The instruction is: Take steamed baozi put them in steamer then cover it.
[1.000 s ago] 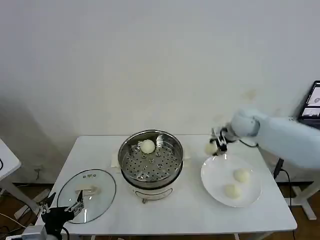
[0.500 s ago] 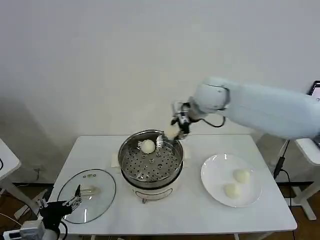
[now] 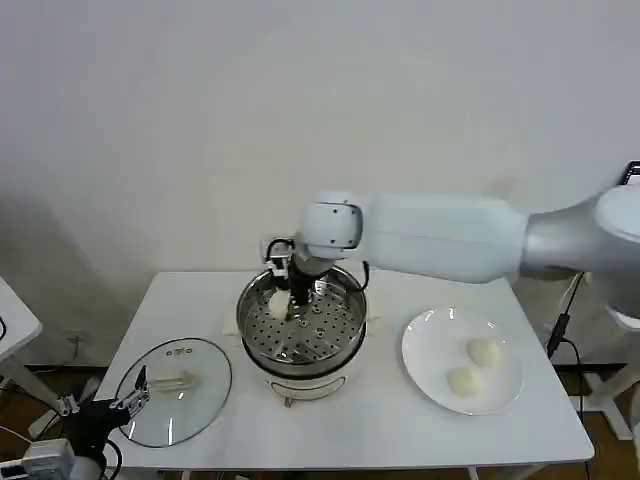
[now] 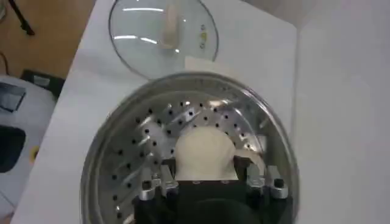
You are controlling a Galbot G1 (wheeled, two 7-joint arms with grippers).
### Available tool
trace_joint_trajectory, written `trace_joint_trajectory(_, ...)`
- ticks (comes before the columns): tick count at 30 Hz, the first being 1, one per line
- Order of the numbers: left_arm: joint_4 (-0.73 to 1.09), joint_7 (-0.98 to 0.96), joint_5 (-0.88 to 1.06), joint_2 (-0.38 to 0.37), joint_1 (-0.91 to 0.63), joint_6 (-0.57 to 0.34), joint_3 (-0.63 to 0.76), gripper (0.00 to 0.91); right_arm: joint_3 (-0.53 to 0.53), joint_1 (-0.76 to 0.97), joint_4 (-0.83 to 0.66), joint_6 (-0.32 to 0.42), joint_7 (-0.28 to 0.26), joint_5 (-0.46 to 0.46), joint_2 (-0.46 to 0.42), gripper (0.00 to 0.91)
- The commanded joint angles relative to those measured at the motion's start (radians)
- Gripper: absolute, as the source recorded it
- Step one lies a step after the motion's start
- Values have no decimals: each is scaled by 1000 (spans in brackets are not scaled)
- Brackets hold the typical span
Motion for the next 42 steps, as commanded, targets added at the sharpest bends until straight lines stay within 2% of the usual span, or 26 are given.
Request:
trace_joint_trajectory(1, -1, 1, 0, 0, -1, 0, -9, 907, -2, -75, -112, -46, 26, 24, 118, 645)
trace_joint_trajectory(11, 0, 7, 3, 2, 3, 0, -6, 907, 11, -142, -211, -26, 10, -95, 150, 635)
trace_joint_trajectory(19, 2, 9, 6, 2, 2, -1, -2, 907, 22, -155, -235, -19, 8, -107, 175, 635)
trace_joint_trajectory(21, 2, 9, 7, 2, 3, -2, -2, 907, 20, -153, -230, -18, 7, -106, 174, 806)
trace_joint_trajectory(24, 0, 9, 6, 2, 4, -2, -2, 907, 18, -149, -223, -18, 7, -99, 172, 907)
trace_joint_trajectory(30, -1, 7, 7, -2, 3, -2, 6, 907, 11, -144, -209, -21, 6, -95, 154, 907)
trace_joint_trajectory(35, -3, 8, 9, -1, 4, -2, 11, 907, 49, -71, -132, -12, -7, -73, 88, 907)
trace_joint_trajectory(38, 2, 9, 4, 1, 1, 0, 13, 907, 72, 8, -47, 6, -48, -79, 8, 907)
trace_joint_trajectory(42, 1, 10, 0, 4, 2, 4, 26, 907, 56, 84, 10, 60, -151, -169, -132, 907)
